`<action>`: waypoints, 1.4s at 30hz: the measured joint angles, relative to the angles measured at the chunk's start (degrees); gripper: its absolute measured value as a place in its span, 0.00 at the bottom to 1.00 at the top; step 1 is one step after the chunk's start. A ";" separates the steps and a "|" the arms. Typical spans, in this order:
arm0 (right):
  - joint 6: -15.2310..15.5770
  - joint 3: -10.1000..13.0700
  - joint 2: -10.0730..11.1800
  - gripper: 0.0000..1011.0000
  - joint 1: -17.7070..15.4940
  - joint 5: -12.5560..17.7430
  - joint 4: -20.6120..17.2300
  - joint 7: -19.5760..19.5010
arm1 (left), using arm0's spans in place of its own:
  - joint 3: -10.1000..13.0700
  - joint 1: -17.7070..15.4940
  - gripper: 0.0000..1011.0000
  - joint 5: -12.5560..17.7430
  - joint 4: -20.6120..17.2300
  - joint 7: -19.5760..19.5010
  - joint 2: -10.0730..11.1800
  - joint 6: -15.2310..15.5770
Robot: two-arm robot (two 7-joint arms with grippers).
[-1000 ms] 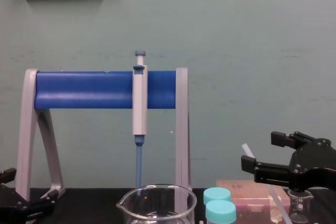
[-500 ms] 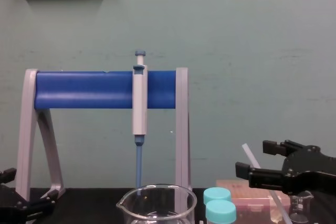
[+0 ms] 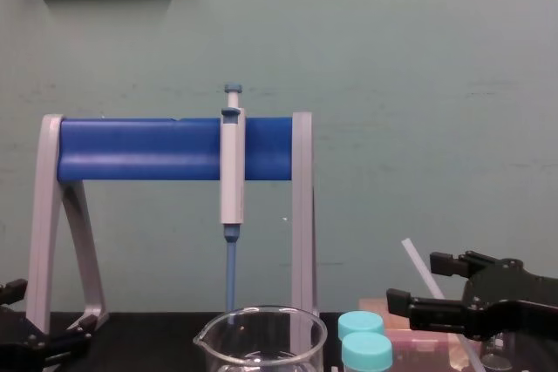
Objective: Pick up the stirring rod with one hand, then place it down.
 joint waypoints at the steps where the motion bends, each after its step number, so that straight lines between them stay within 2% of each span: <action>1: -0.13 0.06 -0.02 0.99 -0.09 -0.32 -0.02 -0.28 | 0.00 0.00 0.99 0.00 -0.01 0.00 0.00 0.00; 19: -0.30 0.05 -0.01 0.99 -0.17 -0.39 -0.11 -0.53 | 0.00 0.00 0.99 0.00 0.00 0.00 0.00 0.00; 26: -0.26 0.00 0.00 0.83 -0.12 -0.31 -0.07 -0.46 | 0.00 0.00 0.99 0.00 0.00 0.00 0.00 0.00; 34: -0.21 0.00 0.00 0.60 -0.11 -0.27 -0.03 -0.41 | 0.00 0.00 0.99 0.00 0.00 0.00 0.00 0.00; 37: -0.21 0.00 0.00 0.46 -0.11 -0.25 -0.03 -0.39 | 0.00 0.00 0.99 0.00 0.00 0.00 0.00 0.00; 41: -0.21 0.00 -0.01 0.39 -0.11 -0.23 -0.03 -0.36 | 0.00 0.00 0.99 0.00 0.00 0.00 0.00 0.00; 42: -0.21 0.00 -0.01 0.32 -0.11 -0.23 -0.03 -0.36 | 0.00 0.00 0.99 0.00 0.00 0.00 0.00 0.00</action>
